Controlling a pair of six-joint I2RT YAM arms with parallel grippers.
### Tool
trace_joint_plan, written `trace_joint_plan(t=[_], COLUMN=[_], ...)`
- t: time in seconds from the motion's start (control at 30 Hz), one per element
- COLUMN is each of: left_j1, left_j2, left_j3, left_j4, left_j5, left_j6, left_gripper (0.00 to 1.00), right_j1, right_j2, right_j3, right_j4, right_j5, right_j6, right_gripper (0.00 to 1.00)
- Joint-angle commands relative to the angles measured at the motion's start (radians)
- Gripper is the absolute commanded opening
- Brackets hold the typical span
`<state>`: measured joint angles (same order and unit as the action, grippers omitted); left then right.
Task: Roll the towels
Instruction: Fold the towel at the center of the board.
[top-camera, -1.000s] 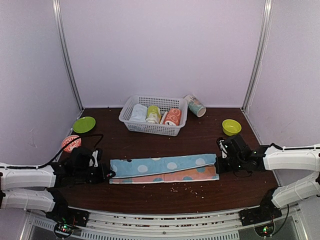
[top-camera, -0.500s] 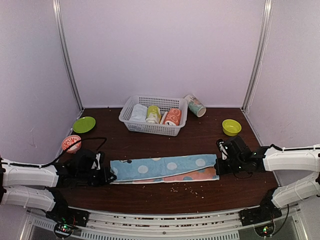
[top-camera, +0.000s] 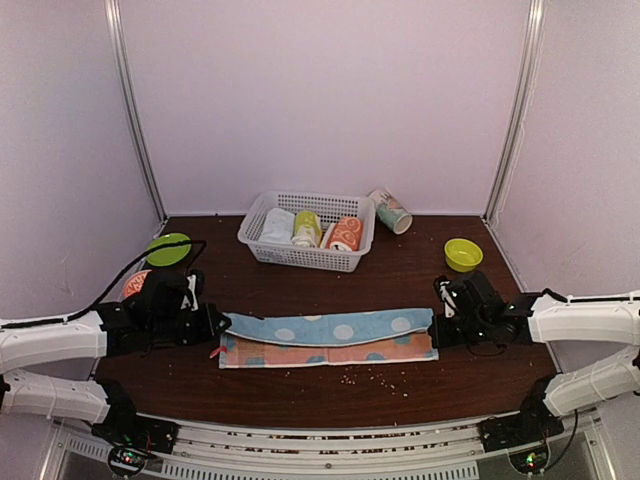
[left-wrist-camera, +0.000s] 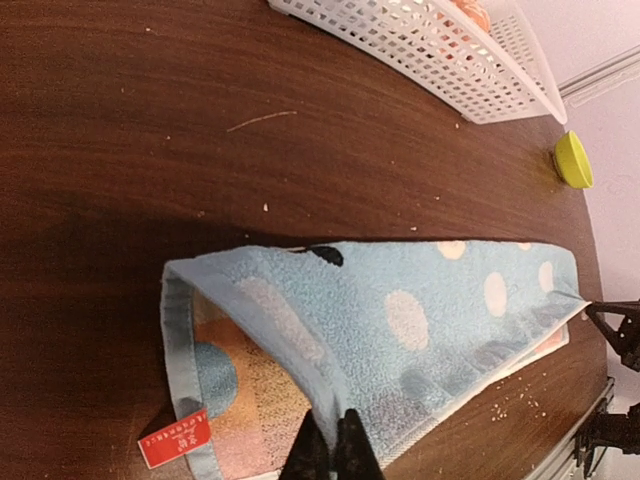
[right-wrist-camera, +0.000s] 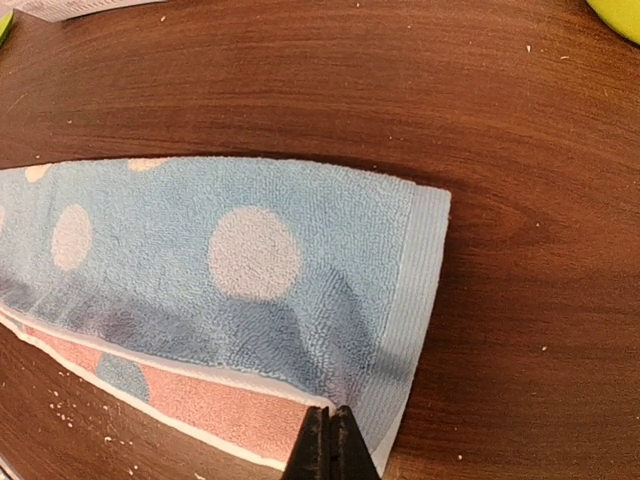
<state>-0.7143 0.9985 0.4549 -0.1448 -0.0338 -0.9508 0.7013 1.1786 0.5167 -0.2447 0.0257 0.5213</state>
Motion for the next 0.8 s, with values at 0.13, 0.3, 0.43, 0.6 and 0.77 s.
trace_joint_plan(t=[0.13, 0.3, 0.43, 0.6, 0.77], left_j1=[0.016, 0.072, 0.113, 0.12, 0.12], left_j2=[0.083, 0.053, 0.047, 0.074, 0.089], left_j3=[0.0, 0.096, 0.192, 0.171, 0.047], left_j4=[0.035, -0.012, -0.065, -0.054, 0.048], left_j5=[-0.02, -0.026, -0.035, -0.001, 0.069], left_j6=[0.016, 0.08, 0.155, 0.162, 0.097], left_gripper=[0.0, 0.0, 0.0, 0.0, 0.0], right_j1=[0.014, 0.014, 0.012, 0.012, 0.012], right_j2=[0.034, 0.018, 0.001, 0.035, 0.045], right_j3=[-0.003, 0.069, 0.152, 0.171, 0.106], right_j4=[0.051, 0.017, -0.017, -0.029, 0.004], right_j5=[-0.007, 0.058, 0.123, 0.109, 0.074], right_j6=[0.028, 0.022, -0.008, -0.025, -0.005], right_gripper=[0.0, 0.0, 0.0, 0.0, 0.0])
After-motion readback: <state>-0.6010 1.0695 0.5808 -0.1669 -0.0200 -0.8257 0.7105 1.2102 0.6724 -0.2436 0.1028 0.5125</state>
